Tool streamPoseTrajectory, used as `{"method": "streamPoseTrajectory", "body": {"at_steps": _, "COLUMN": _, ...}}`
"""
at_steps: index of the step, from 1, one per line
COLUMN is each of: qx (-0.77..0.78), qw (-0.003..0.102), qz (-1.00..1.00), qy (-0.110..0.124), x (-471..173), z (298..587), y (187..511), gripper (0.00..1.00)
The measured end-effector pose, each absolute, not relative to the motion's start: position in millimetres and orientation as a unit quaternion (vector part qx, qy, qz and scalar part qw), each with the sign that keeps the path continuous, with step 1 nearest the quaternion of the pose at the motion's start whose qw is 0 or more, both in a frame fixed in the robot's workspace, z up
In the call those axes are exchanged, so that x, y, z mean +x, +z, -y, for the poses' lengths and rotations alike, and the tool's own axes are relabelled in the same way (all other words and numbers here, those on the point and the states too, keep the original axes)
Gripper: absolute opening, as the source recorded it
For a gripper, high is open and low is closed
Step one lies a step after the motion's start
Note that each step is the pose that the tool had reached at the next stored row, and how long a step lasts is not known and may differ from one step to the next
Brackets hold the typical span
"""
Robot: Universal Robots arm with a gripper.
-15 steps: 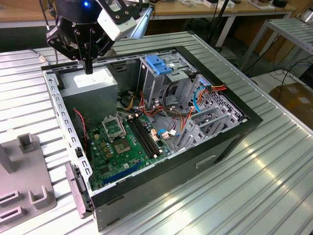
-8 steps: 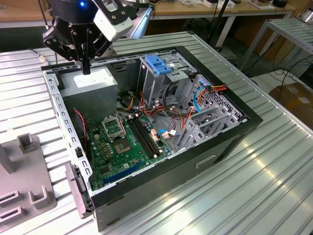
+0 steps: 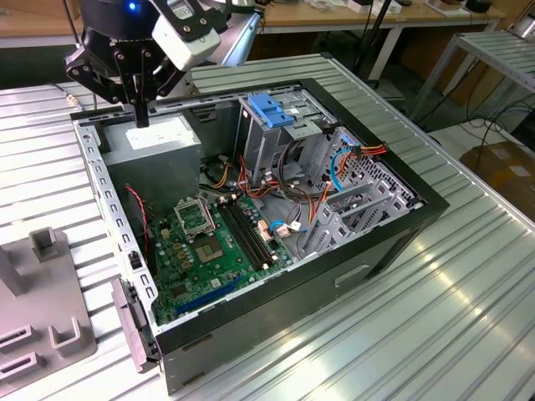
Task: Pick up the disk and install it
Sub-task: 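Reach for the disk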
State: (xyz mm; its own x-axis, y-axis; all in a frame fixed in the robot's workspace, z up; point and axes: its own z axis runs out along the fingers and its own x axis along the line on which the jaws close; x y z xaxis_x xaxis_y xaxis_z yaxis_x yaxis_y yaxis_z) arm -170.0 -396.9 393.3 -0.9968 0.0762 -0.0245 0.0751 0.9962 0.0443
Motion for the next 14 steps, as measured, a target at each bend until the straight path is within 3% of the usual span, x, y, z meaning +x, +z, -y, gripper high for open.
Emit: {"method": "streamPoseTrajectory", "body": {"at_steps": 14, "qx": 0.038, "qw": 0.013, "qz": -0.999, "qy": 0.022, "x": -180.3, "z": 394.7, "y": 393.3, "gripper": 0.11}}
